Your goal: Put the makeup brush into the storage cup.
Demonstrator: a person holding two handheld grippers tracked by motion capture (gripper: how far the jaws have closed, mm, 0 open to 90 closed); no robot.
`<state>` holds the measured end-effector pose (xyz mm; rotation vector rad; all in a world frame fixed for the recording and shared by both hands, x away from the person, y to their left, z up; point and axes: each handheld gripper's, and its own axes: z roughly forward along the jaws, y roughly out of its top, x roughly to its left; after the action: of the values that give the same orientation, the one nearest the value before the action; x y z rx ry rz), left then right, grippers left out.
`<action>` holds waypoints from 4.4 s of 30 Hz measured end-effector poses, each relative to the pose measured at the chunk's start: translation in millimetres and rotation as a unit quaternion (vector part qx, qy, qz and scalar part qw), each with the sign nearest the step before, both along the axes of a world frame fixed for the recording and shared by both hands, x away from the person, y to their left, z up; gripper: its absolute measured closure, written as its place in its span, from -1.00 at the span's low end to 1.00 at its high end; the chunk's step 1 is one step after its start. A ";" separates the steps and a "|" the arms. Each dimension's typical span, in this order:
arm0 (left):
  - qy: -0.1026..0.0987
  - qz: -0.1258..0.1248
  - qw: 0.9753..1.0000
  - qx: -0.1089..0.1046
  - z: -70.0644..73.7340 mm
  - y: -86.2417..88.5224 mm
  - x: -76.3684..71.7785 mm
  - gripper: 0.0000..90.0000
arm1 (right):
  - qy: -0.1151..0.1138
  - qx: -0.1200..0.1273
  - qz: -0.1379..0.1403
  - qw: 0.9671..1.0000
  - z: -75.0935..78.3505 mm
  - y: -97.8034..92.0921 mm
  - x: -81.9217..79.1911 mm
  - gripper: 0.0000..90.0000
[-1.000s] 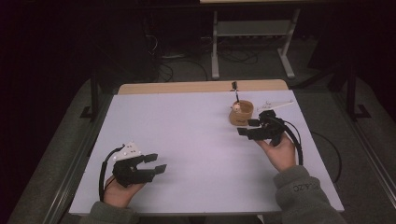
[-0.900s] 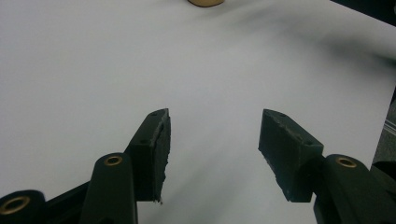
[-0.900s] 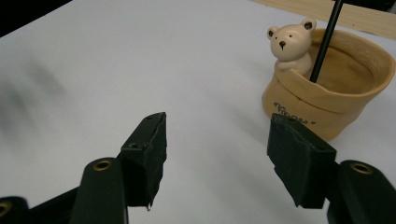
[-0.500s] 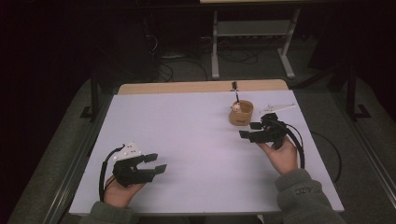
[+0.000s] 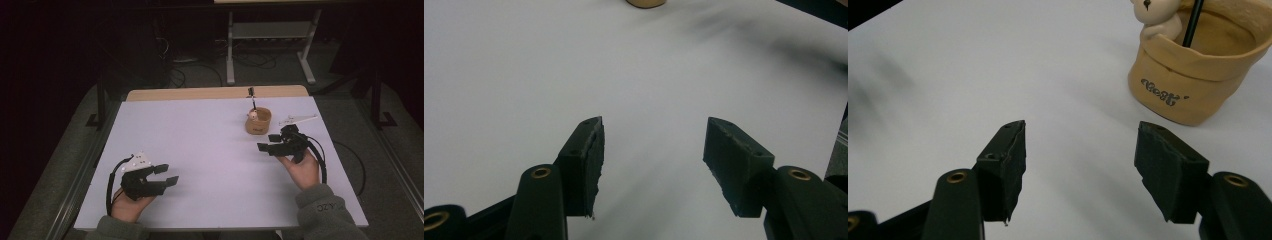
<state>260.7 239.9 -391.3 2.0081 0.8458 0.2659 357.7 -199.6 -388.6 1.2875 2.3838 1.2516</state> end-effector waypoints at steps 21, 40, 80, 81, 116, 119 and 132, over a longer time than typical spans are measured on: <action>-0.001 0.000 1.000 0.002 0.5 1.0 0.2 -0.09 | 0.002 0.001 -0.001 1.000 -6.6 -4.3 -3.4 -0.19; -0.001 0.001 1.000 0.002 0.6 1.7 0.0 -0.09 | 0.002 0.010 -0.006 1.000 -7.3 -12.6 -10.0 -0.19; -0.001 0.006 1.000 -0.002 0.3 1.3 0.0 -0.09 | -0.001 0.020 -0.009 1.000 -9.8 -20.4 -30.8 -0.19; -0.001 0.005 1.000 -0.001 0.4 1.4 0.1 -0.09 | 0.001 0.020 -0.008 1.000 -10.4 -20.7 -31.3 -0.19; 0.002 0.005 1.000 -0.002 -1.0 1.3 0.8 -0.09 | 0.003 0.021 -0.008 1.000 -25.0 -30.4 -54.3 -0.21; 0.001 0.005 1.000 -0.002 -1.1 1.3 0.7 -0.09 | 0.005 0.023 -0.008 1.000 -26.3 -29.9 -56.0 -0.21; 0.003 0.006 1.000 -0.001 -2.3 1.1 1.0 -0.10 | 0.001 0.021 -0.006 1.000 -30.0 -28.4 -64.9 -0.23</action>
<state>261.7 241.0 -393.6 2.0034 0.8618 0.2662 292.7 -228.1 -418.6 1.3134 2.3590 1.3048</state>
